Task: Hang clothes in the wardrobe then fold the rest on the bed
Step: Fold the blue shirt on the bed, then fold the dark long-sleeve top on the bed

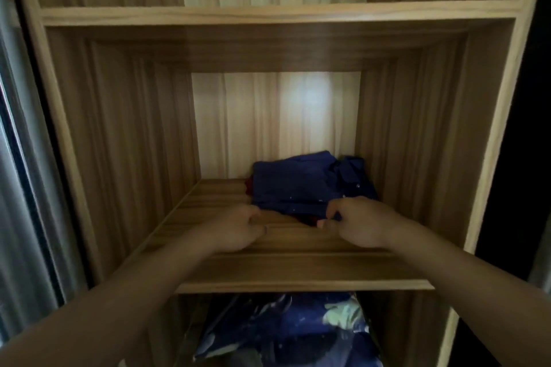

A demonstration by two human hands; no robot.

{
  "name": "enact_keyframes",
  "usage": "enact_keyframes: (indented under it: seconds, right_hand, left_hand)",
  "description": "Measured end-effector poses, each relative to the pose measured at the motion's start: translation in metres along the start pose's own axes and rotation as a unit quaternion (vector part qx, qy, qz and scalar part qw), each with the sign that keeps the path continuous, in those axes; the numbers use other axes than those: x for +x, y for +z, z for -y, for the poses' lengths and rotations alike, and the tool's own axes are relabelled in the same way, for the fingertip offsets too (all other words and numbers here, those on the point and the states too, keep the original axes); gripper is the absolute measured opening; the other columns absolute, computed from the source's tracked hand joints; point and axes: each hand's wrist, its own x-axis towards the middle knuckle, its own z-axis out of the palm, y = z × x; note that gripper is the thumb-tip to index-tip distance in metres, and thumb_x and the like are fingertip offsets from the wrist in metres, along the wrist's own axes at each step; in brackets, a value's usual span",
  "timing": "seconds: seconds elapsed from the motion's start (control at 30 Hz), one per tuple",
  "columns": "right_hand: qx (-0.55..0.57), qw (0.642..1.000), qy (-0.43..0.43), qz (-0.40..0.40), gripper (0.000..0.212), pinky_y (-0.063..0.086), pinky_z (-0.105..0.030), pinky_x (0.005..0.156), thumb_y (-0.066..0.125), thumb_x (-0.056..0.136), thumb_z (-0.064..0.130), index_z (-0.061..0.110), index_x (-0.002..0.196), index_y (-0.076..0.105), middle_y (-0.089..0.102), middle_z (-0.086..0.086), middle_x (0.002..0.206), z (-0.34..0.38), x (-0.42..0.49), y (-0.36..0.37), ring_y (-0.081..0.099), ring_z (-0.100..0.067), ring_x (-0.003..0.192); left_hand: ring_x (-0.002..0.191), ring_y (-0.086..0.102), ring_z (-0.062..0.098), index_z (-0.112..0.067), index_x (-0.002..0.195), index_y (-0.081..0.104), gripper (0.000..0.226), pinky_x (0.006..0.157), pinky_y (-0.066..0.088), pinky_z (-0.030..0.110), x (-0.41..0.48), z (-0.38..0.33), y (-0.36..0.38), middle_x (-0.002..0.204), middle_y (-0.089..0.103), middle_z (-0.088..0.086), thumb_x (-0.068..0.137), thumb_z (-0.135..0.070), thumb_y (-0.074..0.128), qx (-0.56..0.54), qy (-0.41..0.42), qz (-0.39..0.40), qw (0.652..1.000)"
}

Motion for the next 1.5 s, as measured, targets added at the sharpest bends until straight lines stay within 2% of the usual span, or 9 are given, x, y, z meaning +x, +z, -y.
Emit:
enact_keyframes:
  seconds: [0.2,0.33,0.53,0.7,0.87,0.97,1.17,1.33,1.5]
  right_hand:
    - [0.004,1.0,-0.021,-0.004,0.043,0.045,-0.028,0.067,0.055,0.097,0.059,0.021,0.076,0.061,0.062,0.007,0.08,0.011,-0.078,0.003,0.059,-0.008,0.077]
    - [0.017,0.999,-0.047,-0.007,0.044,0.039,-0.015,0.059,0.059,0.095,0.056,0.019,0.073,0.067,0.06,0.01,0.067,0.013,-0.129,0.021,0.057,-0.001,0.068]
    - [-0.035,0.996,0.04,0.07,0.033,0.035,-0.013,0.061,0.051,0.097,0.061,0.031,0.084,0.059,0.059,0.012,0.078,-0.001,-0.191,0.056,0.054,-0.002,0.07]
    - [-0.053,0.979,0.152,0.126,0.037,0.039,-0.023,0.069,0.047,0.098,0.062,0.031,0.112,0.062,0.067,0.009,0.103,-0.034,-0.241,0.081,0.056,-0.009,0.081]
    - [-0.06,0.953,0.268,0.125,0.048,0.042,-0.029,0.072,0.045,0.096,0.068,0.031,0.125,0.057,0.068,0.003,0.113,-0.084,-0.307,0.097,0.063,-0.019,0.1]
    - [-0.052,0.934,0.323,0.143,0.055,0.045,-0.034,0.081,0.043,0.096,0.07,0.031,0.133,0.053,0.065,0.003,0.126,-0.117,-0.348,0.101,0.062,-0.02,0.112]
    - [0.0,0.888,0.433,0.153,0.051,0.051,-0.041,0.09,0.042,0.093,0.074,0.035,0.124,0.053,0.065,0.005,0.122,-0.189,-0.429,0.103,0.06,-0.02,0.109]
    - [0.03,0.844,0.518,0.133,0.047,0.051,-0.04,0.09,0.043,0.091,0.074,0.034,0.112,0.056,0.066,0.004,0.116,-0.251,-0.504,0.097,0.061,-0.02,0.104]
    - [0.041,0.799,0.59,0.11,0.043,0.05,-0.04,0.088,0.045,0.09,0.074,0.037,0.111,0.055,0.063,0.011,0.105,-0.296,-0.576,0.09,0.059,-0.017,0.098]
  left_hand:
    - [0.082,0.062,0.005,-0.032,0.091,0.068,0.009,0.07,0.046,0.024,-0.06,-0.014,0.017,0.087,0.066,-0.012,0.092,-0.041,0.066,-0.031,0.002,-0.014,0.999]
    - [0.065,0.06,-0.002,-0.03,0.084,0.07,0.01,0.063,0.045,0.025,-0.095,-0.018,0.038,0.072,0.068,-0.015,0.09,-0.038,0.069,-0.047,0.035,0.016,0.998]
    - [0.073,0.063,0.003,-0.036,0.088,0.062,0.017,0.073,0.053,0.029,-0.124,-0.025,0.09,0.079,0.067,-0.013,0.087,-0.053,0.065,0.037,0.024,0.086,0.995]
    - [0.084,0.061,0.009,-0.031,0.098,0.06,0.026,0.083,0.052,0.037,-0.125,-0.05,0.146,0.088,0.064,-0.01,0.09,-0.056,0.059,0.115,0.06,0.116,0.985]
    - [0.086,0.062,0.012,-0.028,0.083,0.053,0.029,0.075,0.049,0.034,-0.115,-0.096,0.204,0.084,0.063,-0.007,0.092,-0.055,0.055,0.111,0.095,0.178,0.973]
    - [0.088,0.061,0.008,-0.03,0.092,0.059,0.021,0.095,0.048,0.036,-0.111,-0.135,0.245,0.088,0.065,-0.01,0.093,-0.05,0.056,0.091,0.127,0.221,0.963]
    - [0.084,0.062,0.008,-0.034,0.11,0.057,0.026,0.074,0.052,0.03,-0.092,-0.233,0.335,0.096,0.065,-0.009,0.094,-0.054,0.056,0.105,0.244,0.287,0.92]
    - [0.1,0.059,0.013,-0.031,0.121,0.054,0.037,0.091,0.047,0.032,-0.074,-0.321,0.416,0.115,0.061,-0.008,0.097,-0.057,0.047,0.158,0.321,0.326,0.875]
    - [0.101,0.059,0.014,-0.032,0.119,0.054,0.034,0.091,0.051,0.037,-0.062,-0.406,0.48,0.113,0.06,-0.009,0.096,-0.057,0.049,0.159,0.341,0.357,0.855]
